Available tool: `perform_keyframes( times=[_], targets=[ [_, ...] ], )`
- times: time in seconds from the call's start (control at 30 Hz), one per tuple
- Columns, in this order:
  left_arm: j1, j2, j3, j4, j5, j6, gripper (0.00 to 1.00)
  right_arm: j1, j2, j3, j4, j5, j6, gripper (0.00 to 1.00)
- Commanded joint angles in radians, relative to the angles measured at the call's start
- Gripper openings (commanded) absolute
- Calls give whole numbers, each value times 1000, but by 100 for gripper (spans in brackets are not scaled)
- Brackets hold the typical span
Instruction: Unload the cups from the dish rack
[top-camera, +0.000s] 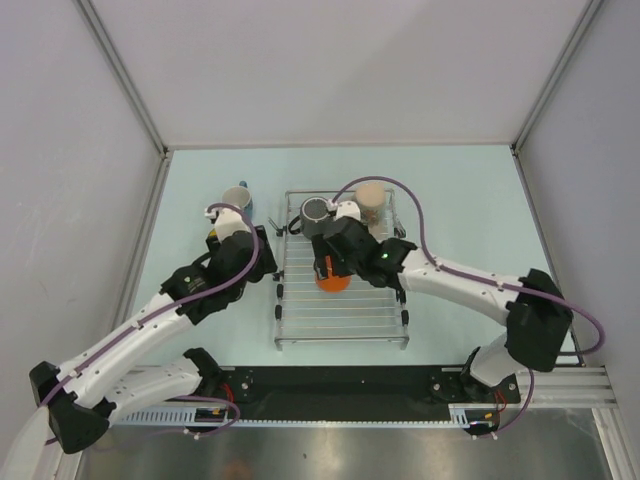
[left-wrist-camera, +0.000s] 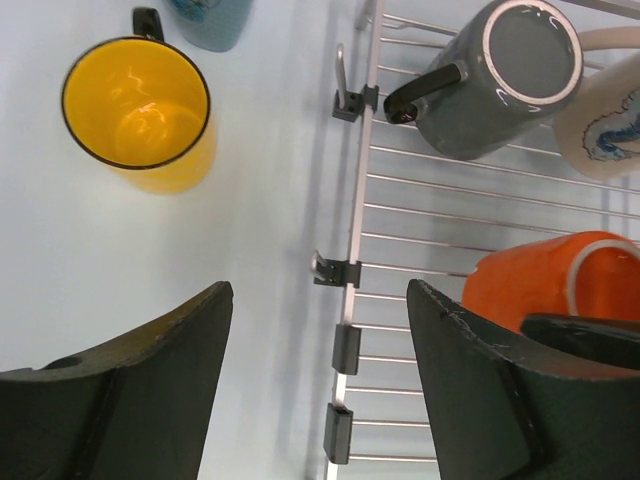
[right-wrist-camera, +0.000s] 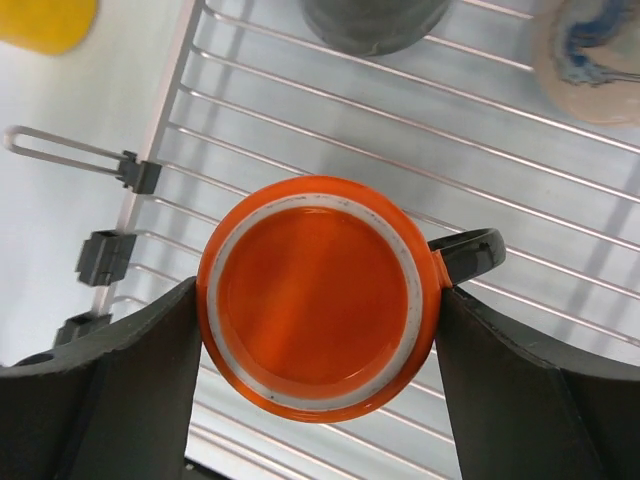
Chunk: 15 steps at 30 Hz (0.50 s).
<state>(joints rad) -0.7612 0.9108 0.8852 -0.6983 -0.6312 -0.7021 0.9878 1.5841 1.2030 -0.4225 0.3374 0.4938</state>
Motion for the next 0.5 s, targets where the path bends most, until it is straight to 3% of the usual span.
perform_keyframes(
  times=[0.0, 0.27, 0.47],
  targets=[
    [8, -1, -22, 88, 60, -27, 76, -70, -182, -43, 123, -75, 28, 0],
    [8, -45, -95, 235, 161, -53, 75, -271, -386, -256, 353, -476, 158, 0],
    [8, -156, -241, 485, 304, -77, 74, -373, -483, -462, 727, -779, 339, 0]
  ],
)
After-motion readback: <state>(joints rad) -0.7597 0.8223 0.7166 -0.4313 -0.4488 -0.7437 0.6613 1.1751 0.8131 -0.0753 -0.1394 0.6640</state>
